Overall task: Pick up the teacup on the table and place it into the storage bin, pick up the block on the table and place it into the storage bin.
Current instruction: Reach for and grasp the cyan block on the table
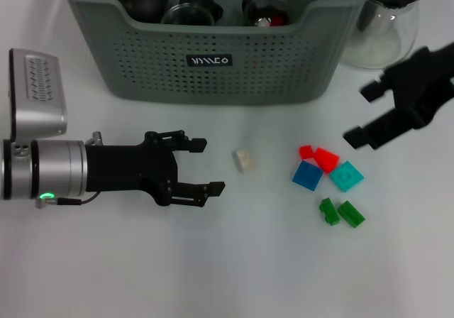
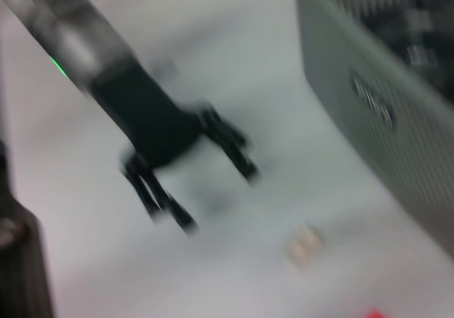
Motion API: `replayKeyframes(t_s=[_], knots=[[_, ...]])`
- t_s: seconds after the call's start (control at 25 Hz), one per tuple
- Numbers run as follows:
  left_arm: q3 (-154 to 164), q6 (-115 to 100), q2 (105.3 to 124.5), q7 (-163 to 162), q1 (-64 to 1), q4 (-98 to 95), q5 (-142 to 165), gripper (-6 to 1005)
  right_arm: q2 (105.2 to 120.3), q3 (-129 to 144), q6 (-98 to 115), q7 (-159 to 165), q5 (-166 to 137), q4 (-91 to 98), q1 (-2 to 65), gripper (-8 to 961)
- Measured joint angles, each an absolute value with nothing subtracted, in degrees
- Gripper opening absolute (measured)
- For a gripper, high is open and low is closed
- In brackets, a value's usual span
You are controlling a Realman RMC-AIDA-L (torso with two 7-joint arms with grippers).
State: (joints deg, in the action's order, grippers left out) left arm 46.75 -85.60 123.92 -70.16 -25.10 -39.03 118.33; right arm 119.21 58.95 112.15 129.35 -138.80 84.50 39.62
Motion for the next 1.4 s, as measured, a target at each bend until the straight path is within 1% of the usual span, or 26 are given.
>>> replayKeyframes(t_s=[0.04, 0.12, 0.28, 0.4, 0.56, 0.68, 0.8, 1.4], knots=[[46.8, -85.5, 123.93, -70.2, -25.1, -39.0, 118.3, 862, 119.72, 59.6, 111.9, 129.8, -141.9, 84.4, 39.8, 945], [46.8, -85.3, 123.97, -70.2, -25.2, -39.0, 118.3, 862, 120.18, 62.0, 110.8, 132.1, -146.2, 83.5, 40.4, 945], [46.8, -85.1, 124.03, -69.9, -25.2, -38.9, 118.3, 862, 120.0, 66.8, 107.8, 139.0, -151.8, 79.1, 42.5, 944], [46.8, -85.0, 124.09, -69.6, -25.4, -38.8, 118.3, 862, 120.21, 69.0, 106.8, 143.0, -154.5, 75.4, 44.5, 944], [46.8, -85.0, 124.1, -68.5, -25.3, -38.7, 118.3, 862, 120.24, 74.3, 103.7, 148.8, -155.1, 71.8, 45.6, 934], [46.8, -85.0, 124.1, -68.1, -25.2, -38.7, 118.6, 862, 120.27, 76.6, 102.0, 152.1, -155.0, 69.3, 46.2, 887], [46.9, -85.2, 124.06, -66.9, -25.1, -38.7, 118.7, 862, 120.34, 78.2, 100.5, 155.0, -154.8, 67.1, 46.5, 840], [47.4, -85.7, 123.75, -64.7, -25.4, -38.9, 118.9, 862, 120.5, 84.1, 94.5, 160.8, -154.9, 63.3, 46.1, 835]])
